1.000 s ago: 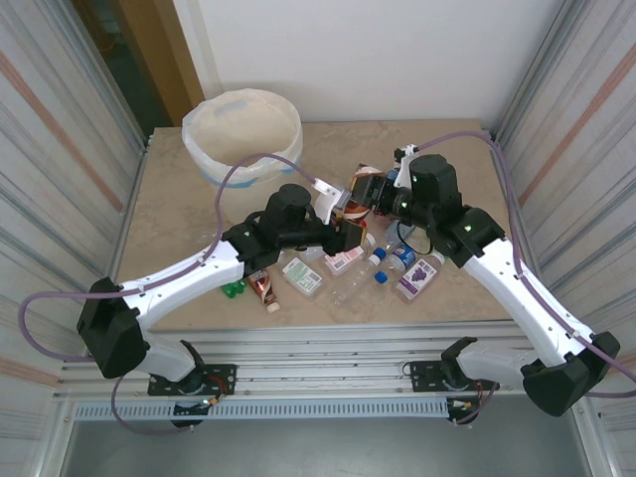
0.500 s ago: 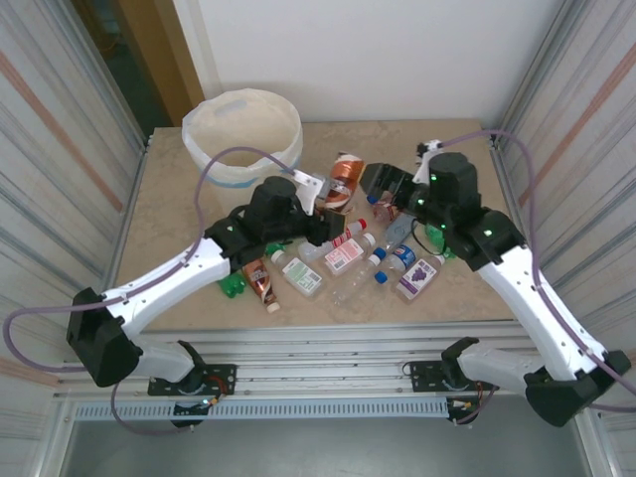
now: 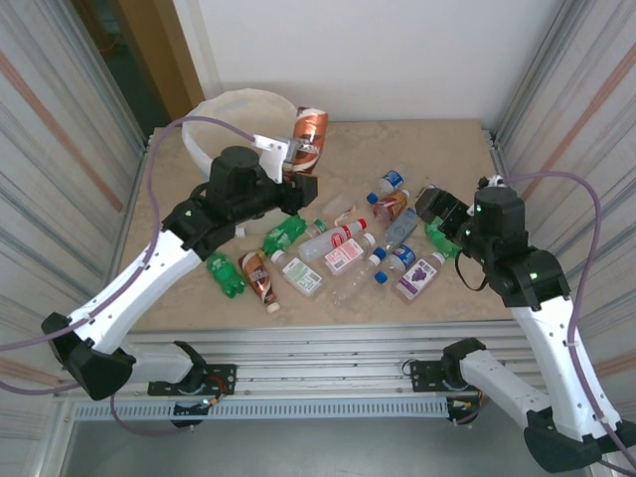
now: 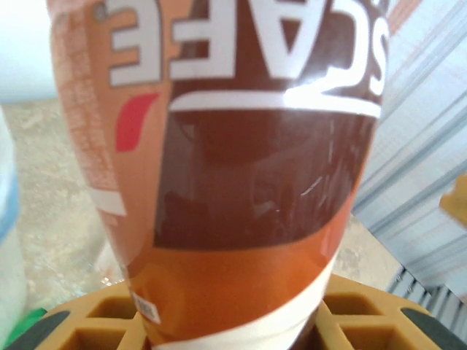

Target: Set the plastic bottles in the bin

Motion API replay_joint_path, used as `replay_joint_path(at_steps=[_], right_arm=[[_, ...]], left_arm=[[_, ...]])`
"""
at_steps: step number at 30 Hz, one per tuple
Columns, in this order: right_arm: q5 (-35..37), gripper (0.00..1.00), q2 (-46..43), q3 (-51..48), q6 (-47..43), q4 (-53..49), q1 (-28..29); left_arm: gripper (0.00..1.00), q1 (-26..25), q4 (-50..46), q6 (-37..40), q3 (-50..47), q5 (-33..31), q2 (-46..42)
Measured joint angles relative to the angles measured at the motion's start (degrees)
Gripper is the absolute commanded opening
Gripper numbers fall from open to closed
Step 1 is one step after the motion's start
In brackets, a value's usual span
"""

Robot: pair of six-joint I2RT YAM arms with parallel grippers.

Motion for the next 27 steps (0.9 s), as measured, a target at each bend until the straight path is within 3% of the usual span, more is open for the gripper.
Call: replay_joint_path(at_steps=[13, 27], right_arm=[[2.56, 0.98, -0.59, -7.82, 0.0, -5.97, -1.44], [3.78, 0.98, -0.57, -11.17, 0.0, -7.02, -2.91]], left_arm=[[0.06, 11.1, -10.78, 1.33, 8.68, -0.92, 2.03], [0.09, 19.17, -21.14, 4.42, 25.44, -1.44, 14.27]])
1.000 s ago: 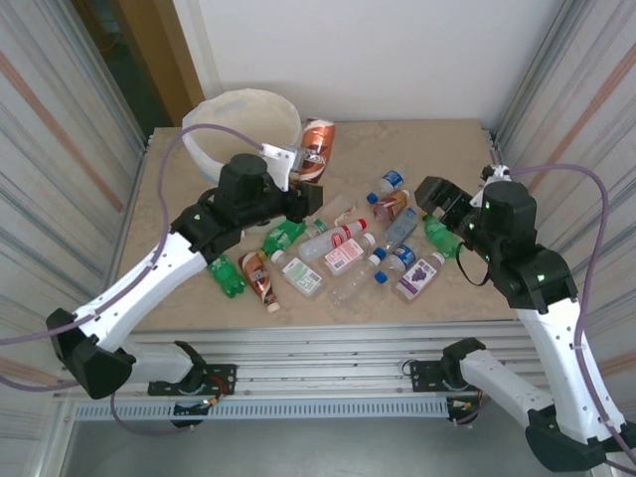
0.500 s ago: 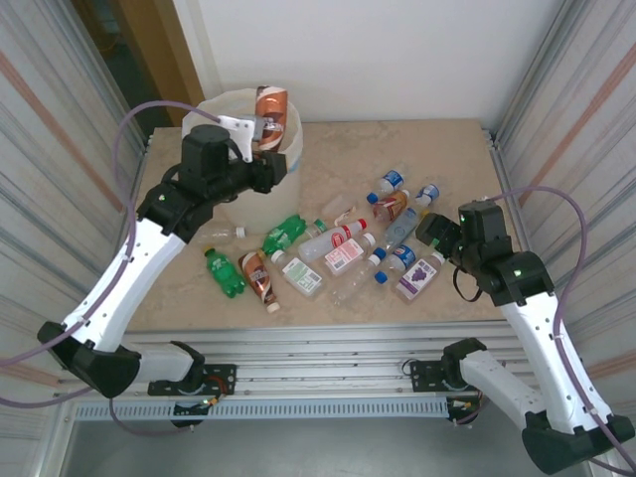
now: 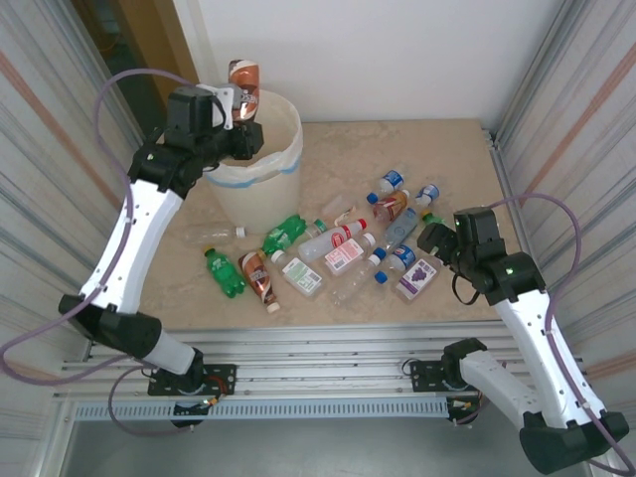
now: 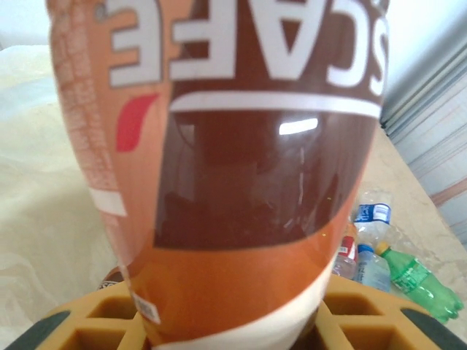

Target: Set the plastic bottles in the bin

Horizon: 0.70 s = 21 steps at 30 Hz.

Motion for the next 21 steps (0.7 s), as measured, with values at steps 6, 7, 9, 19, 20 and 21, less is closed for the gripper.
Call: replay_joint_path(at_steps=[6, 7, 9, 19, 20, 21], right_arm=[[1.79, 0.98, -1.81, -2.14, 0.35, -1.25, -1.18], [1.95, 0.98, -2.08, -2.58, 0.44, -1.44, -1.38], [2.19, 0.98, -2.43, -3.17, 0.46, -1.9, -1.86], [2.86, 0.98, -2.16, -5.68, 0.44, -1.81, -3.93], [2.84, 0.98, -1.86, -6.01, 0.42, -1.75, -4.26], [2.8, 0.98, -1.57, -6.25, 0.42, -1.75, -4.61]], left_arm=[[0.1, 0.44, -3.1, 0.92, 4.96, 0.02, 8.02], [0.1, 0.63, -3.65, 1.05, 5.42, 0.04, 9.27], [0.1, 0.96, -4.74, 1.09, 6.03, -0.02, 11.17], [0.31, 2.67, -7.26, 1.09, 6.88, -1.2, 15.23], [0.37, 2.71, -7.23, 1.09, 7.02, -1.22, 15.34], [0.42, 2.86, -7.23, 1.09, 7.15, -1.22, 15.45]])
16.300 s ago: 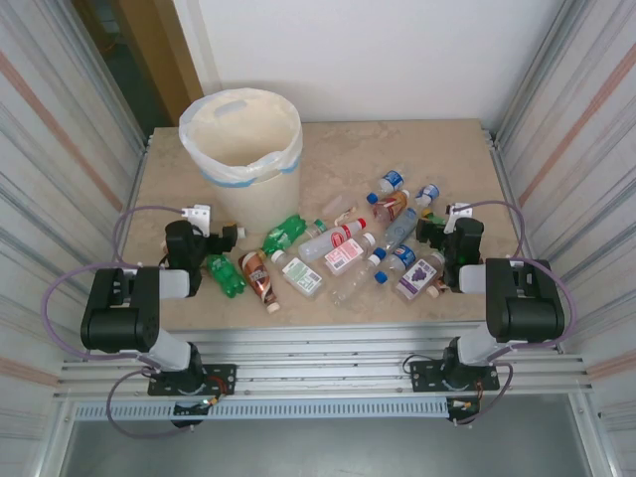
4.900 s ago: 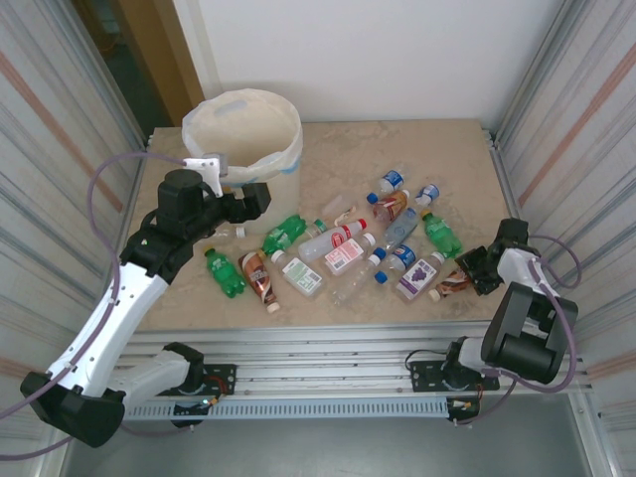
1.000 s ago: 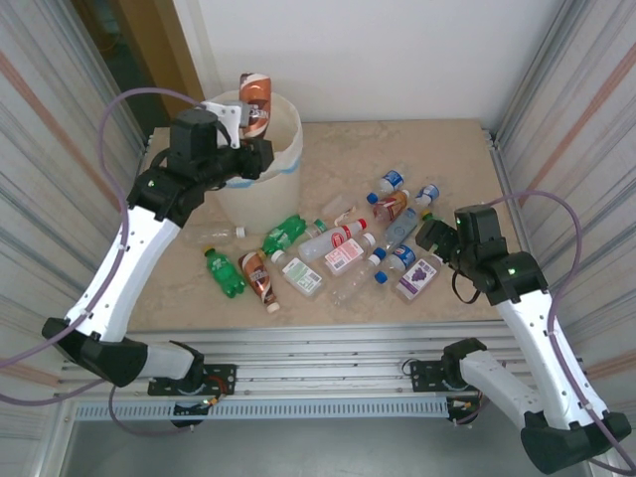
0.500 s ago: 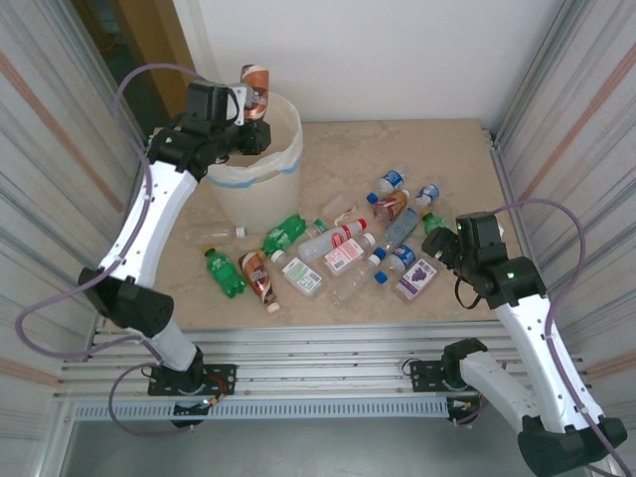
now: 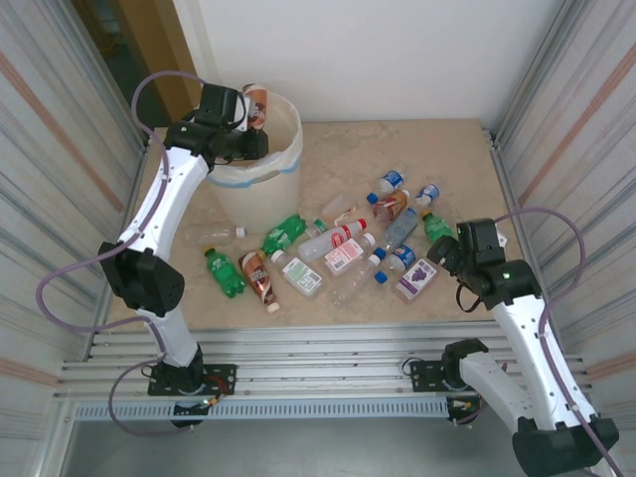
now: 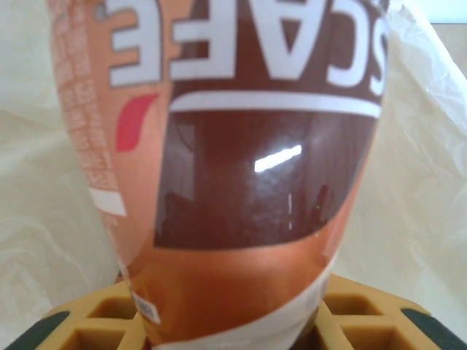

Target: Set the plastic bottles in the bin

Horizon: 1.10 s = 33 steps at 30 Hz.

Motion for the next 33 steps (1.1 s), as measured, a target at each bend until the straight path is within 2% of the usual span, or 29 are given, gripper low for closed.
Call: replay_joint_path(at_steps=[4, 14, 23, 27, 33], right_arm=[[-0.26, 0.98, 0.98, -1.11, -0.02, 0.81, -1.44], [-5.25, 0.98, 2.75, -4.9, -0.63, 4.02, -5.18], [-8.85, 0.98, 3.28, -6.62, -0.94, 5.99, -5.51], [-9.9, 0.98, 1.97, -9.51, -0.9, 6.21, -5.51], [-10.4, 0.98, 1.33, -12.87, -0.17, 7.43, -2.36]], left_arm=[[0.54, 0.02, 0.02, -0.02, 0.31, -0.17, 0.2], [0.67, 0.48, 0.04, 0.13, 0.68, -0.15, 0.17], [0.86, 0.55, 0.07, 0.02, 0.81, 0.76, -2.43], [0.98, 0.55, 1.01, -0.35, 0.17, 2.71, -6.54], [0.99, 0.37, 8.15, -2.16, -11.39, 6.51, -19.93]])
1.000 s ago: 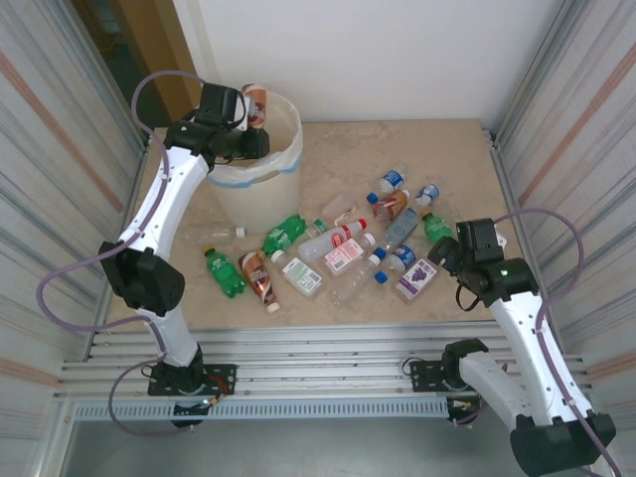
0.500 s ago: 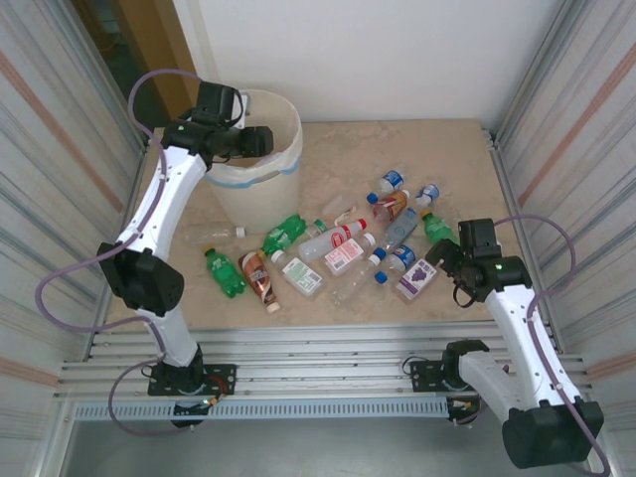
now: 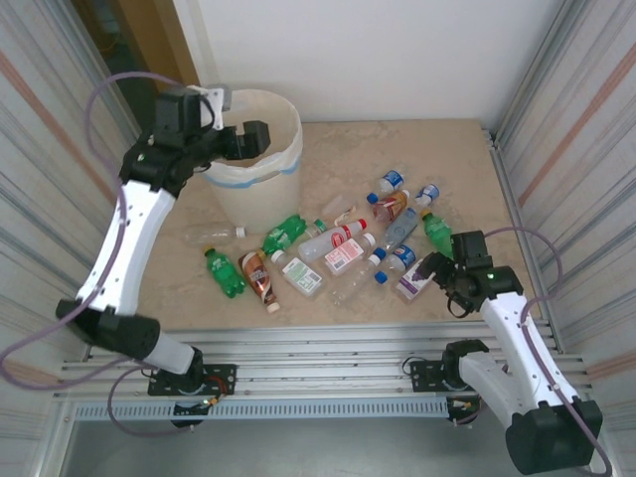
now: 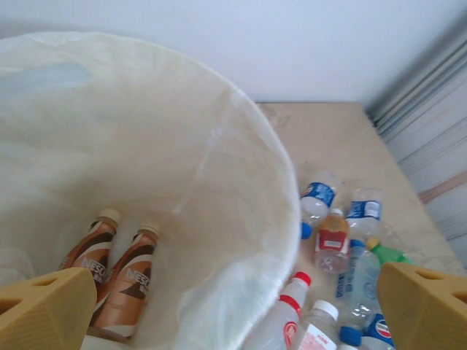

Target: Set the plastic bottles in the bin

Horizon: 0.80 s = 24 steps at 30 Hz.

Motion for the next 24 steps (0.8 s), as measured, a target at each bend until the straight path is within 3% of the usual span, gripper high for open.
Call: replay_joint_path(at_steps=[4, 13, 24], right_arm=[[0.85, 0.98, 0.59, -0.74, 1.79, 0.57, 5.05], [3.72, 0.98, 3.17, -0.74, 5.44, 3.04, 10.64], [6.43, 0.98, 5.62, -0.52, 6.03, 3.02, 11.17]], left_arm=[[0.99, -1.99, 5.29, -1.14, -10.62, -0.72, -9.73], [0.99, -13.79, 14.45, -4.2, -37.88, -9.97, -33.09], [0.99, -15.72, 2.27, -17.79, -53.79, -25.75, -48.63]])
